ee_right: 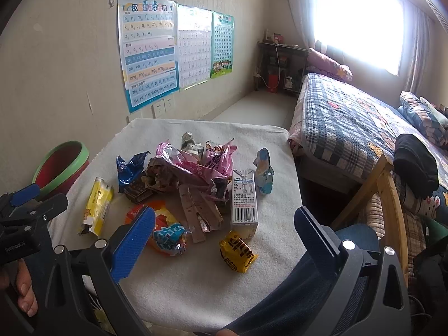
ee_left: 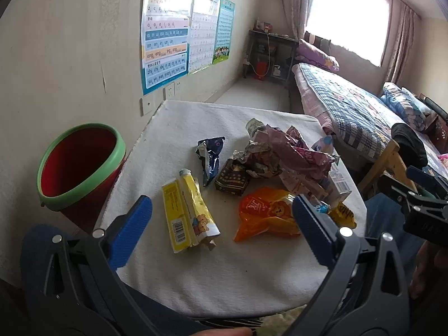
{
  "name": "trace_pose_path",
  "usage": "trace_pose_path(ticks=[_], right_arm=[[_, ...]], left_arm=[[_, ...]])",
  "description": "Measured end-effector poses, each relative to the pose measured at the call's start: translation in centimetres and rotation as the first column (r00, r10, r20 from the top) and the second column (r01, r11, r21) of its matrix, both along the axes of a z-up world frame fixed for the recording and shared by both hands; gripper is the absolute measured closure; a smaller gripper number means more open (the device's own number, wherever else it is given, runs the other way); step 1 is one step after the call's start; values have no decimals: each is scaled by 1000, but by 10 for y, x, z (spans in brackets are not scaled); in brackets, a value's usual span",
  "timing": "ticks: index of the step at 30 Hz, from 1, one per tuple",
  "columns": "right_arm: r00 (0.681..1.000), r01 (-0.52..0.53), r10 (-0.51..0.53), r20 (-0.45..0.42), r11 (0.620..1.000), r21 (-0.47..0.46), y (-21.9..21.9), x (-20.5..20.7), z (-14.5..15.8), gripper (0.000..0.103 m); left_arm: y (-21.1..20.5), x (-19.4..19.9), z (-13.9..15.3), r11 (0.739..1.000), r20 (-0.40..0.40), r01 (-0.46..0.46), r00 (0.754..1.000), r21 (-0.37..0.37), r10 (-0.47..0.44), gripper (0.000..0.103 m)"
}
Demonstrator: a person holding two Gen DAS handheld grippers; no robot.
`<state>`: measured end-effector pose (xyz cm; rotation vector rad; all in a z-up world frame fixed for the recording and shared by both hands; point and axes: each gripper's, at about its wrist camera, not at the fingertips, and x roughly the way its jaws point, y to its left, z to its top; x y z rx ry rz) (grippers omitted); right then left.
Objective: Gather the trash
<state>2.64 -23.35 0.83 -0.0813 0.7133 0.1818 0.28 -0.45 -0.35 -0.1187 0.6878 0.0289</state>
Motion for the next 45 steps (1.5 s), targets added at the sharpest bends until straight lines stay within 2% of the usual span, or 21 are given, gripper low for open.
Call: trace_pose_path(ticks=[45], right_arm=[[1000, 7, -7, -21, 1000, -4, -2, 2, -5, 7]], left_arm=[[-1, 1, -2, 1000, -16, -2, 1000, 4, 2, 5]])
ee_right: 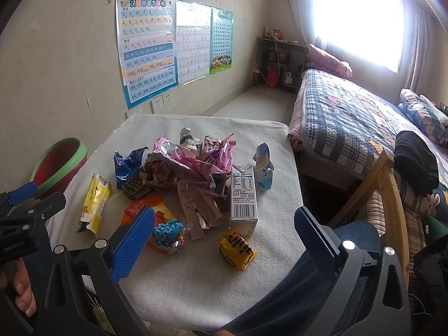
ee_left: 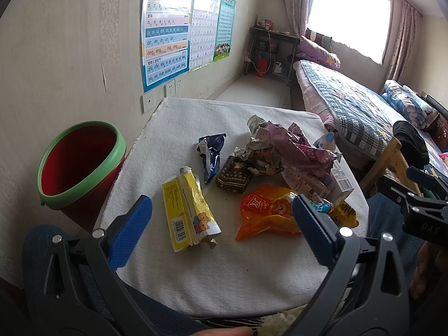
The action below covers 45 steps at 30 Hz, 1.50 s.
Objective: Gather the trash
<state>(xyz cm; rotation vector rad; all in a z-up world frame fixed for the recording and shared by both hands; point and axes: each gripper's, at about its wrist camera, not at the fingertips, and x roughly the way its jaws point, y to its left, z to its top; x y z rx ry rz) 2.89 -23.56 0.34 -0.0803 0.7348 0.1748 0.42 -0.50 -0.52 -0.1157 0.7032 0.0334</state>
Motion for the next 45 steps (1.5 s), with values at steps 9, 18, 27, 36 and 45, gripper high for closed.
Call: trace_pose_path(ticks=[9, 18, 27, 36, 45], right_arm=[[1000, 1, -1, -1, 1000, 0, -1, 0, 0, 7], [1000, 0, 0, -2, 1000, -1, 0, 0, -1, 7], [1000, 0, 0, -4, 1000, -1, 1, 1, -1, 7], [1000, 1, -1, -5, 1000, -1, 1, 1, -1, 7], [1000, 0, 0, -12, 1000, -1, 0, 1, -4, 7]], left_arm=[[0, 0, -1, 1000, -3, 0, 1000, 0, 0, 5], [1, 1, -1, 1000, -4, -1, 1000, -2, 1, 5], [2, 2, -1, 1000, -6, 0, 1000, -2, 0, 5], [2, 1, -3, 1000, -8, -2, 1000, -4, 2, 5], [3, 2, -4, 1000, -22, -9, 1000, -17, 9, 5]])
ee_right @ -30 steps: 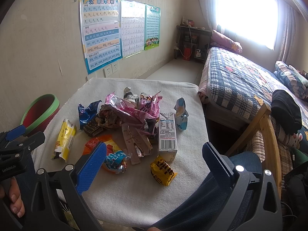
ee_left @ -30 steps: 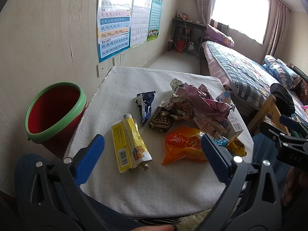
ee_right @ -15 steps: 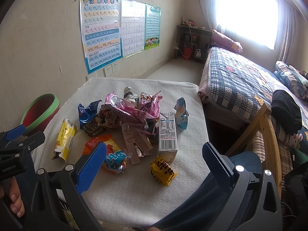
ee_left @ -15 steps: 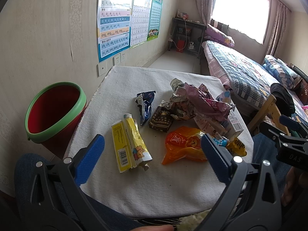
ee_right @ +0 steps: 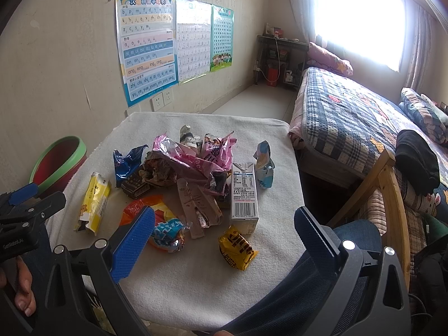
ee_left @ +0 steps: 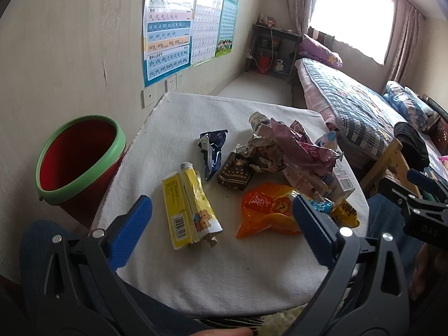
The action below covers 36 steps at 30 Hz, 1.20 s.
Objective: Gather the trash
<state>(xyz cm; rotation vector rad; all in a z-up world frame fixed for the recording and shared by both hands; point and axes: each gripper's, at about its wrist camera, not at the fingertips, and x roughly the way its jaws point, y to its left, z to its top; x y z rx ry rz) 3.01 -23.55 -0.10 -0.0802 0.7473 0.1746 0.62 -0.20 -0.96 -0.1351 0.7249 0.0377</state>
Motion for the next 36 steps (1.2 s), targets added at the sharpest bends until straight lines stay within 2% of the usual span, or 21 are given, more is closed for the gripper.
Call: trace_pose_path(ticks=[13, 18, 21, 25, 31, 36], right_arm=[[999, -2, 3, -47, 1000, 21, 0, 10, -5, 7], [996, -9, 12, -85, 999, 35, -1, 20, -10, 7], [990, -14, 20, -143, 999, 43, 0, 31, -17, 7], [984, -15, 22, -177, 999, 38, 1, 41, -25, 7], [980, 32, -28, -195, 999, 17, -10, 63, -35, 7], [964, 28, -18, -264, 999, 34, -21, 85, -50, 7]], left_arm=[[2, 5, -2, 1000, -25, 2, 1000, -1, -2, 5], [6, 12, -8, 1000, -73, -10, 997, -19, 9, 5], [14, 19, -13, 998, -106, -29, 994, -63, 22, 5], [21, 28, -21, 993, -146, -49, 989, -104, 33, 5], [26, 40, -31, 989, -203, -66, 978, -129, 38, 5], [29, 52, -37, 989, -237, -77, 970, -126, 45, 5]])
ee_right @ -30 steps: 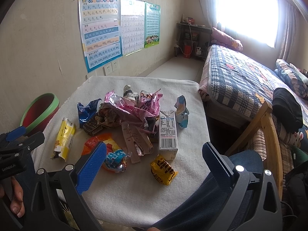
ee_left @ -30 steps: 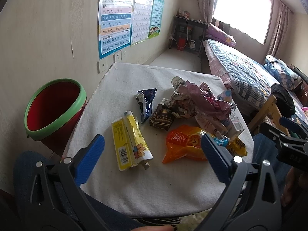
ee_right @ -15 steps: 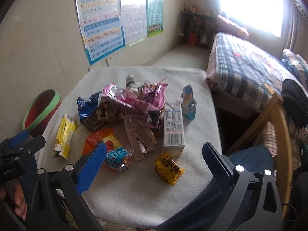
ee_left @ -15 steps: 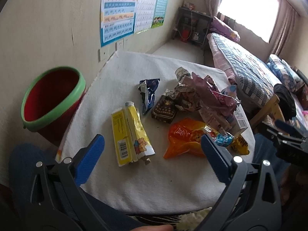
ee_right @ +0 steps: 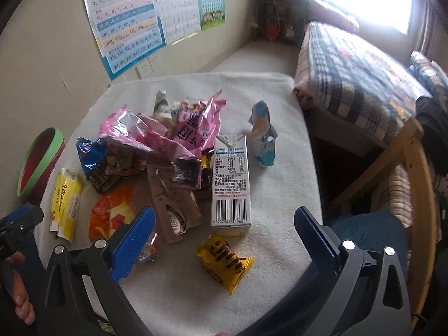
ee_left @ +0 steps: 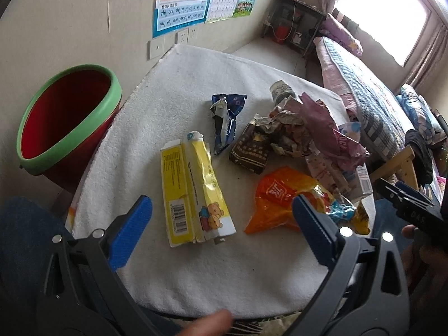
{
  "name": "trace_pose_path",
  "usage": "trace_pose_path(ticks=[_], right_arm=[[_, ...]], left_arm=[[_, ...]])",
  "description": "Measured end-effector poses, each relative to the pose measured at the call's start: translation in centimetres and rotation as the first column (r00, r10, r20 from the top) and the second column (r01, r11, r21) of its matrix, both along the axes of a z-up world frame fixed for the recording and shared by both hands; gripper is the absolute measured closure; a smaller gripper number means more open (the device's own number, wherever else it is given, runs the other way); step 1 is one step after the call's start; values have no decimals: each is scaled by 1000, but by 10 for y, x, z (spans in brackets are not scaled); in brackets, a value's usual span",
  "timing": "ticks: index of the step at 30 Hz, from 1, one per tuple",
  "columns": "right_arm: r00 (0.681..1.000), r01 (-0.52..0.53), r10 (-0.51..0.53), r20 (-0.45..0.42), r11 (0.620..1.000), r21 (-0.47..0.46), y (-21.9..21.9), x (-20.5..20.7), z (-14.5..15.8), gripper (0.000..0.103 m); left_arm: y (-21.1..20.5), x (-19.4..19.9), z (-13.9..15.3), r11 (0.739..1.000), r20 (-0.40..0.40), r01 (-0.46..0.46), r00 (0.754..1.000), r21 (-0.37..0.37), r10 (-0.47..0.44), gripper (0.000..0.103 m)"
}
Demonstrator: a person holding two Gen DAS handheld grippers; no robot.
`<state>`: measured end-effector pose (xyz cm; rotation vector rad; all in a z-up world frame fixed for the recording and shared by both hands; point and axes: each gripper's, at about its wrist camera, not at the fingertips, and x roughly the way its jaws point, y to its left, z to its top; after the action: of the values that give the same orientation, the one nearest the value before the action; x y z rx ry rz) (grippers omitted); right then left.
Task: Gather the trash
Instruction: 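Grasp the yellow toothpaste box with left tool while right tool grasps the white milk carton, then carry the toothpaste box and milk carton over the red bucket with both tools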
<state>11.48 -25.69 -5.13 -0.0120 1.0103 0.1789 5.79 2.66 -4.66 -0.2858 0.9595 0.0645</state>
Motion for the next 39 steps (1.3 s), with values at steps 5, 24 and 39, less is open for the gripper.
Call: trace_pose_path(ticks=[5, 24, 39], right_arm=[[999, -10, 9, -50, 1000, -29, -3, 15, -15, 15], [982, -41, 33, -187, 998, -42, -3, 47, -50, 54], [992, 13, -16, -125, 1000, -22, -17, 34, -31, 65]], left_arm=[[0, 14, -10, 999, -53, -5, 999, 36, 7, 5], [10, 40, -48, 998, -186, -40, 981, 57, 50, 42], [11, 32, -34, 999, -130, -34, 991, 31, 38, 78]])
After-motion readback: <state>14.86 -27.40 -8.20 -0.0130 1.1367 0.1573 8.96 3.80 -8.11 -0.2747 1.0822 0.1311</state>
